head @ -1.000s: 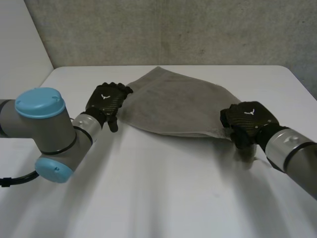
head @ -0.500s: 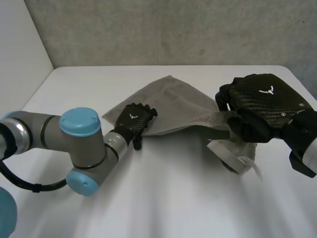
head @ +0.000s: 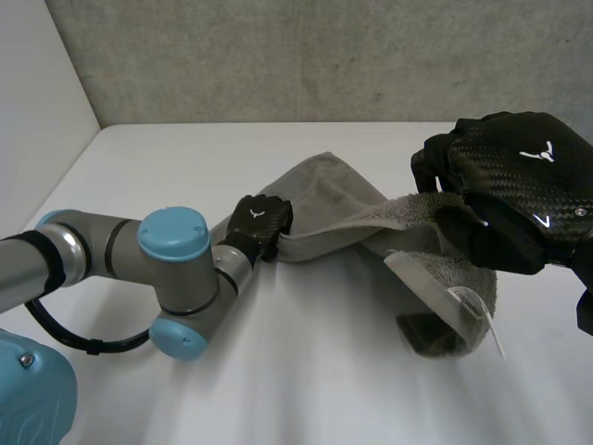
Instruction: Fold the towel.
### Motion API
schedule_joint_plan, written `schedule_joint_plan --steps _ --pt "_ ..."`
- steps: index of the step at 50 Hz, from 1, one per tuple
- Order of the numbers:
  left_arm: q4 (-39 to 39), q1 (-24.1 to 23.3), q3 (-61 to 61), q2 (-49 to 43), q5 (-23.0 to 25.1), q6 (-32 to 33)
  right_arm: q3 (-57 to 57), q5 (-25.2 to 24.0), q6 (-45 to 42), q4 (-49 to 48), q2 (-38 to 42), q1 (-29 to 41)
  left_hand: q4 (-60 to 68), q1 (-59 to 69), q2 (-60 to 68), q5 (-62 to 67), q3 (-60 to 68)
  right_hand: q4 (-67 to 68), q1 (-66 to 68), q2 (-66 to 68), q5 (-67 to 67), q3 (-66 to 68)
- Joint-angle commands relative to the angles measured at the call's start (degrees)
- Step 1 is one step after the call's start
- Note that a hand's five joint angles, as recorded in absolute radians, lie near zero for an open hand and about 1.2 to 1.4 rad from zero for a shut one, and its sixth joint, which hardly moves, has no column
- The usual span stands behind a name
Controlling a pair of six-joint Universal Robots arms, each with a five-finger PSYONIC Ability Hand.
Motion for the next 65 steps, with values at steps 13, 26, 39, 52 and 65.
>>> schedule_joint_plan --steps 13,26,39,52,65 --pt "-0.97 12.65 -9.13 28.7 -1.1 0.77 -8.82 -4.6 -0.44 -0.6 13.0 -9.31 13.13 13.27 12.95 23.22 13.05 3.79 4.98 4.52 3.55 3.41" --pt "-1.59 12.91 -19.61 48.96 -0.75 1.12 -18.75 -4.16 -0.35 1.76 21.07 -9.57 13.13 13.27 12.95 23.22 13.05 3.79 4.98 4.52 3.55 3.41" --pt "-9.32 13.09 -14.33 27.95 -1.72 12.9 -29.02 0.04 -12.2 10.12 43.12 -8.26 13.13 13.27 12.95 23.22 13.05 3.79 4.98 4.52 3.55 3.41" --pt "-9.33 15.11 21.05 10.02 -5.85 19.76 -48.73 12.89 -16.88 -10.97 58.62 -0.61 13.13 13.27 12.95 23.22 13.05 3.79 4.98 4.52 3.55 3.41" --pt "13.62 15.81 18.03 23.9 -5.5 12.12 -38.97 14.48 -10.21 -38.42 45.26 0.45 13.13 13.27 12.95 23.22 13.05 3.79 4.98 4.52 3.55 3.41"
